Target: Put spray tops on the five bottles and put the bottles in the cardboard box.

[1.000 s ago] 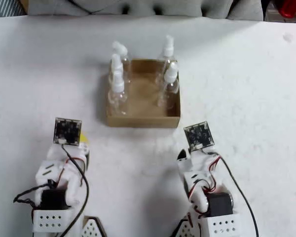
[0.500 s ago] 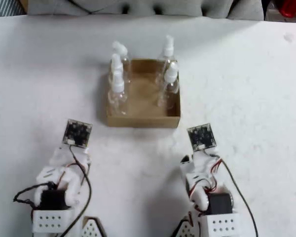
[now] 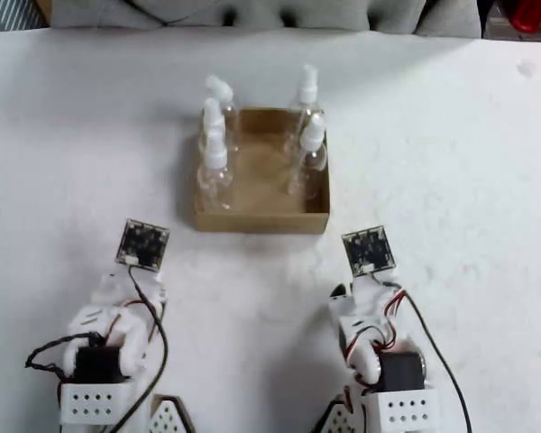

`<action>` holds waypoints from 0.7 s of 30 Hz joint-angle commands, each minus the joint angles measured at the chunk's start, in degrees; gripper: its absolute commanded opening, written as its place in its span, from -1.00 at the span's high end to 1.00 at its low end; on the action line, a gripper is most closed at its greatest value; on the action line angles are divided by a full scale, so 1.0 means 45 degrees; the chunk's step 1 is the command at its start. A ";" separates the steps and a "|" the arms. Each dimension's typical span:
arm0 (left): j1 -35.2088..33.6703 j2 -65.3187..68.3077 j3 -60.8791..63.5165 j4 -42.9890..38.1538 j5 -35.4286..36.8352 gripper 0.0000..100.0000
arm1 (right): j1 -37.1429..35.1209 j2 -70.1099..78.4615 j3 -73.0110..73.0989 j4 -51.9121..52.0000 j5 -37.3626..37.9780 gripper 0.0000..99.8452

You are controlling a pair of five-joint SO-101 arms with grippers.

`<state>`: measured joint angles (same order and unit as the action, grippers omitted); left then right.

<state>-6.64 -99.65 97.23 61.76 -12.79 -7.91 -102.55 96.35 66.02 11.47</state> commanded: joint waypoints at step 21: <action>-0.0088 -0.0772 -0.0039 0.2501 -0.0176 0.95 | 0.0088 -0.0127 0.0117 0.1495 0.0059 0.96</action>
<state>-6.64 -102.11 97.23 72.75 -13.32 -7.74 -102.55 96.35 72.26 11.47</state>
